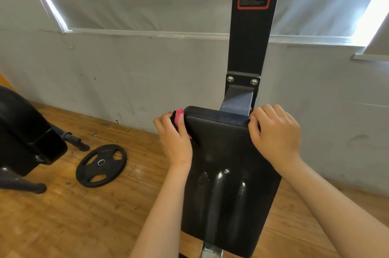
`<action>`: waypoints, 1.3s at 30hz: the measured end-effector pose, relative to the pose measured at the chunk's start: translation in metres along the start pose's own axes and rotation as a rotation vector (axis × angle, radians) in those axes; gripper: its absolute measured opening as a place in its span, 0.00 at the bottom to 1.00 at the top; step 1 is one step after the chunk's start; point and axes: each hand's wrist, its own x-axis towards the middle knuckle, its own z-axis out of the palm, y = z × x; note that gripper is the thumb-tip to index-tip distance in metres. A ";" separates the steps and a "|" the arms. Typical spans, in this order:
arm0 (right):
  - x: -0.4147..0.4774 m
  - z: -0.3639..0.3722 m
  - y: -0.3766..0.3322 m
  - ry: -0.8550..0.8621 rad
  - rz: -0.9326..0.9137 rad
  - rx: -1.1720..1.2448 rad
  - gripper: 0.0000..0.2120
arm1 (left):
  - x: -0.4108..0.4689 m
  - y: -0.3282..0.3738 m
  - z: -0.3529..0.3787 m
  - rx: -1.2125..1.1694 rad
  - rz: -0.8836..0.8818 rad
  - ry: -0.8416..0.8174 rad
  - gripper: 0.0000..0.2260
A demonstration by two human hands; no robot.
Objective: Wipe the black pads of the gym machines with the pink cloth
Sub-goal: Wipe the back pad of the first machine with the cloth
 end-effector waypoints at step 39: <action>0.000 -0.007 -0.003 -0.045 -0.065 -0.028 0.18 | -0.070 -0.050 0.008 -0.131 -0.047 -0.017 0.05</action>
